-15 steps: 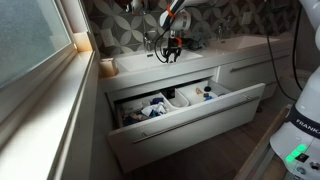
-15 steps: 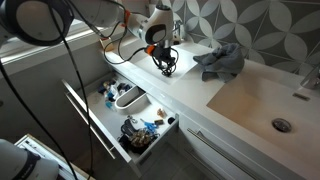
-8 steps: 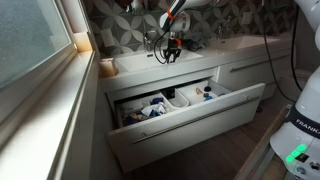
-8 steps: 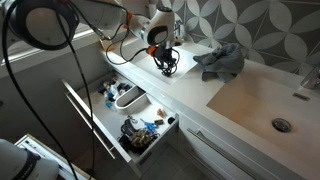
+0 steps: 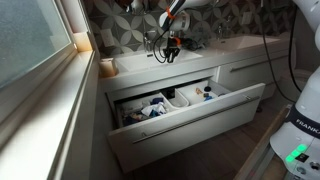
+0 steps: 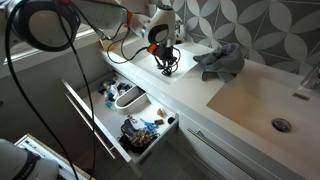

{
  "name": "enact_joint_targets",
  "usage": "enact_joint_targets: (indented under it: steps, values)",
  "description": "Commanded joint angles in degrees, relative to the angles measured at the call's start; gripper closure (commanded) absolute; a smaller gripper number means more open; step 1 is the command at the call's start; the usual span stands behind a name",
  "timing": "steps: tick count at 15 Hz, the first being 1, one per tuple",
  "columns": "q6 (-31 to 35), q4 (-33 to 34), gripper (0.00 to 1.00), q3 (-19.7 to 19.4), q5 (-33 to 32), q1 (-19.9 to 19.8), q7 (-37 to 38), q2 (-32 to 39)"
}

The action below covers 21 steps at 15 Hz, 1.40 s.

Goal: Put the black object on the top of the sink

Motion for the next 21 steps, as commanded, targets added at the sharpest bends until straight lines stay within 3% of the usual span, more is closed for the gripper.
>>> enact_joint_targets:
  steps: [1, 3, 6, 8, 14, 21]
  values:
    - [-0.65, 3.09, 0.63, 0.61, -1.11, -0.5, 1.44, 2.02]
    - [-0.61, 3.37, 0.65, 0.75, -0.98, -0.59, 1.34, 2.39]
    - [-0.45, 3.62, 0.95, 0.85, -0.92, -0.61, 1.28, 2.62]
    - [-0.57, 3.49, 1.0, 0.97, -0.85, -0.66, 1.11, 2.3]
    - [-0.73, 2.37, 0.98, 1.74, 0.38, -1.84, 0.43, -1.08]
    - [1.41, 6.26, 0.98, 5.3, 7.82, -8.73, -2.04, -4.7]
